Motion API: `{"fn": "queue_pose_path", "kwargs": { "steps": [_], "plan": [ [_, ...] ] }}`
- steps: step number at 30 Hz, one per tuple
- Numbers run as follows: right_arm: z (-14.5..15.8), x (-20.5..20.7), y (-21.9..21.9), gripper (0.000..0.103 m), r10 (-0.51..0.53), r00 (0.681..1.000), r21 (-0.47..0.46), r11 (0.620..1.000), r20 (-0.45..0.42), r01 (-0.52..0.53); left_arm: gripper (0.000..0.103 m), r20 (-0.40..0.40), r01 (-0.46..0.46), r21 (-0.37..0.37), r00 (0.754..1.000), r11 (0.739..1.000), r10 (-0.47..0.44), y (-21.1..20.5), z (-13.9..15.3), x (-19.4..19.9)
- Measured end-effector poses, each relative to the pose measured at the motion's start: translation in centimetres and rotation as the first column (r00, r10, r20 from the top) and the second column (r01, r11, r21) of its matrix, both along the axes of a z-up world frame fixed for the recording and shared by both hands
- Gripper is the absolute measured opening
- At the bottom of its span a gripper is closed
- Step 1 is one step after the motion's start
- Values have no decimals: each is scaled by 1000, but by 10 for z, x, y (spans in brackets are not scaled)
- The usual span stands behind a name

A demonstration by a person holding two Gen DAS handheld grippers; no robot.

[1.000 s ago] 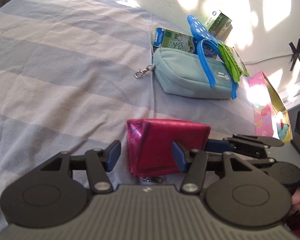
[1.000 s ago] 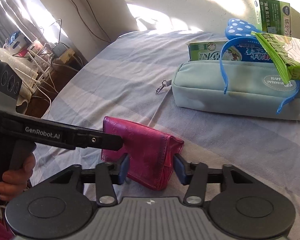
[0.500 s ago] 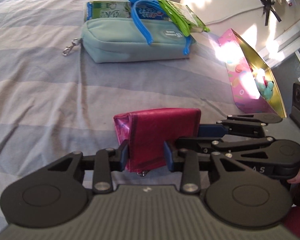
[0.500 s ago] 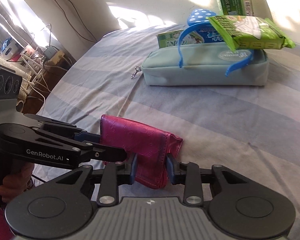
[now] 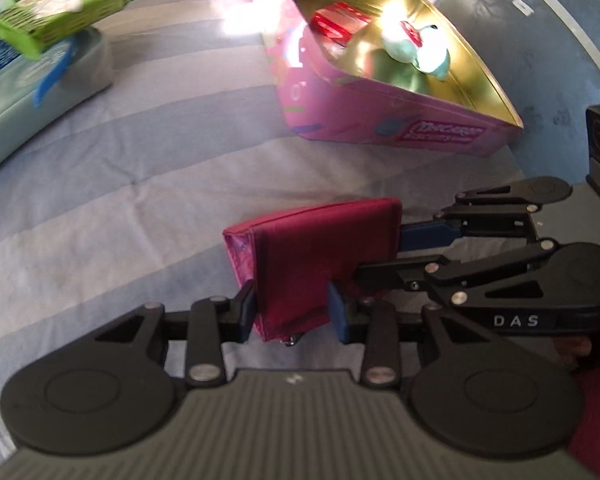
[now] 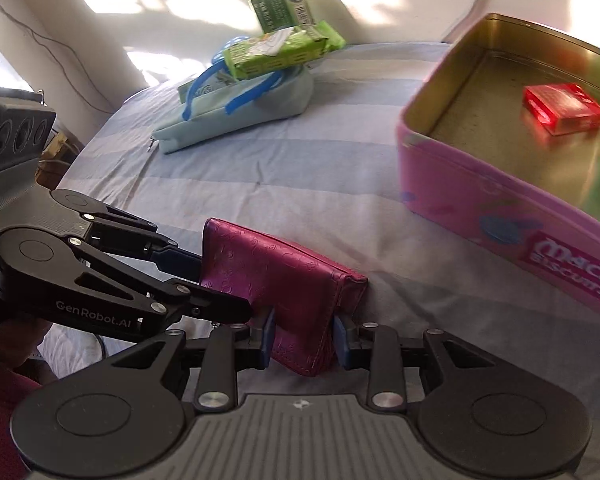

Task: Organize objects
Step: 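Carry the magenta wallet into the gold tin and open the right tool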

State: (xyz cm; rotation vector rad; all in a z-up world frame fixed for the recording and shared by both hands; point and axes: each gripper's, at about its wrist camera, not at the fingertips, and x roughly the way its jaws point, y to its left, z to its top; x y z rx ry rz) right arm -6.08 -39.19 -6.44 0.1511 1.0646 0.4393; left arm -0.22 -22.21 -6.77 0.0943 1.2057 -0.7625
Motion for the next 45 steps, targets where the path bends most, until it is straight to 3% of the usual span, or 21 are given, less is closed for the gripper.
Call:
{"fn": "queue_pose_path", "kwargs": {
  "steps": [7, 15, 20, 24, 29, 31, 35, 45],
  "plan": [
    [5, -23, -57, 31, -73, 996, -14, 997, 48, 73, 39, 50, 136, 23, 989, 990, -137, -65, 7, -11],
    [49, -36, -87, 31, -49, 967, -51, 997, 251, 64, 40, 164, 101, -91, 983, 991, -85, -91, 69, -1],
    [62, -20, -115, 31, -130, 923, -53, 986, 362, 160, 42, 250, 102, -89, 965, 991, -77, -126, 87, 15],
    [51, 4, -141, 31, -247, 909, -32, 961, 336, 274, 43, 266, 89, -56, 961, 994, -71, -164, 75, 36],
    [30, 28, -159, 34, -350, 898, -21, 929, 268, 369, 44, 272, 6, 15, 962, 1000, -10, -187, 57, 54],
    [19, 33, -160, 39, -374, 895, -62, 915, 242, 399, 45, 276, -19, 60, 961, 998, 2, -188, 51, 56],
    [17, 31, -162, 39, -379, 890, -53, 913, 254, 404, 46, 297, -50, 79, 954, 996, 25, -177, 53, 55],
    [44, 16, -128, 39, -301, 869, 0, 945, 393, 327, 48, 338, -128, 27, 935, 991, 111, -122, 68, 29]
  ]
}}
